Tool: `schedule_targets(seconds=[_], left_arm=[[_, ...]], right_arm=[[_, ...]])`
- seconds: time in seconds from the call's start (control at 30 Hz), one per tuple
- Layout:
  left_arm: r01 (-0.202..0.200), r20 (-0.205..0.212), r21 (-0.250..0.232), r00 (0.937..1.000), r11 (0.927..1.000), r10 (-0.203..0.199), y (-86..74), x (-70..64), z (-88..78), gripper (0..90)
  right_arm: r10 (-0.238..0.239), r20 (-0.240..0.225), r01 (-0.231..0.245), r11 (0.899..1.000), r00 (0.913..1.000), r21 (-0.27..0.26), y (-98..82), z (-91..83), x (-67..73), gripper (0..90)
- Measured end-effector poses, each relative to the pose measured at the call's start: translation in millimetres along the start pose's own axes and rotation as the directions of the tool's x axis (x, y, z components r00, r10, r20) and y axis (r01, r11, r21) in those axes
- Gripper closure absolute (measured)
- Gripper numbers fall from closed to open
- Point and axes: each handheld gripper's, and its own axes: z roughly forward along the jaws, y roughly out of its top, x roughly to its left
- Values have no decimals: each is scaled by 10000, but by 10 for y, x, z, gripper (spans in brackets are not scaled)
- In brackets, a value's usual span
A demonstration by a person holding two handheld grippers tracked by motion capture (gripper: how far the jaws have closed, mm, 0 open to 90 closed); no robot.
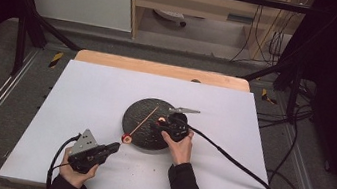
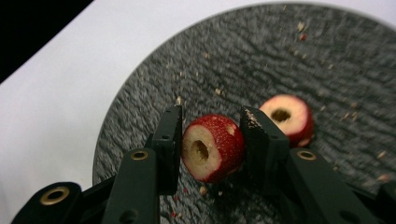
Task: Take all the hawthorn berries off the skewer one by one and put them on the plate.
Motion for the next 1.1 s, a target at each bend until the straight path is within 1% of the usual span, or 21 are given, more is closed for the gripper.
schedule_targets(seconds=[0.2, 0.27, 0.37, 0.5, 0.63, 0.7, 0.77, 0.83, 0.97, 1.1], left_arm=[[24, -2, 41, 10000, 10000, -24, -1, 2, 2, 884], [29, -10, 45, 10000, 10000, -28, -2, 3, 2, 884], [14, -20, 47, 10000, 10000, -14, -1, 2, 0, 884], [10, -34, 64, 10000, 10000, -10, -1, 3, 3, 884], [33, -45, 99, 10000, 9999, -33, -4, 3, 14, 884], [46, -46, 103, 10000, 9999, -46, -4, 3, 17, 884], [55, -55, 106, 10000, 9999, -55, -6, 3, 21, 884], [62, -64, 110, 10000, 9999, -61, -6, 3, 23, 884], [65, -66, 118, 10000, 9999, -64, -5, 1, 30, 884], [49, -81, 112, 10000, 9999, -49, -4, -3, 33, 884]], right_arm=[[-108, 19, 108, 9992, 9999, 375, -78, 59, 6, 600], [-154, 22, 153, 9991, 9999, 392, -81, 45, 19, 569], [-227, -61, 228, 9995, 9997, 216, -60, -11, 45, 529], [-390, -174, 387, 9991, 9991, -173, -20, -160, 92, 459], [-449, -336, 428, 9972, 9984, -610, 7, -309, 142, 342], [-479, -456, 441, 9957, 9978, -816, 16, -376, 176, 267], [-498, -631, 441, 9950, 9968, -896, 21, -428, 210, 211], [-584, -709, 510, 9935, 9958, -1014, 14, -474, 245, 148], [-798, -804, 710, 9918, 9936, -1065, -20, -526, 301, 80], [-822, -905, 715, 9907, 9925, -1159, -53, -554, 348, 48]])
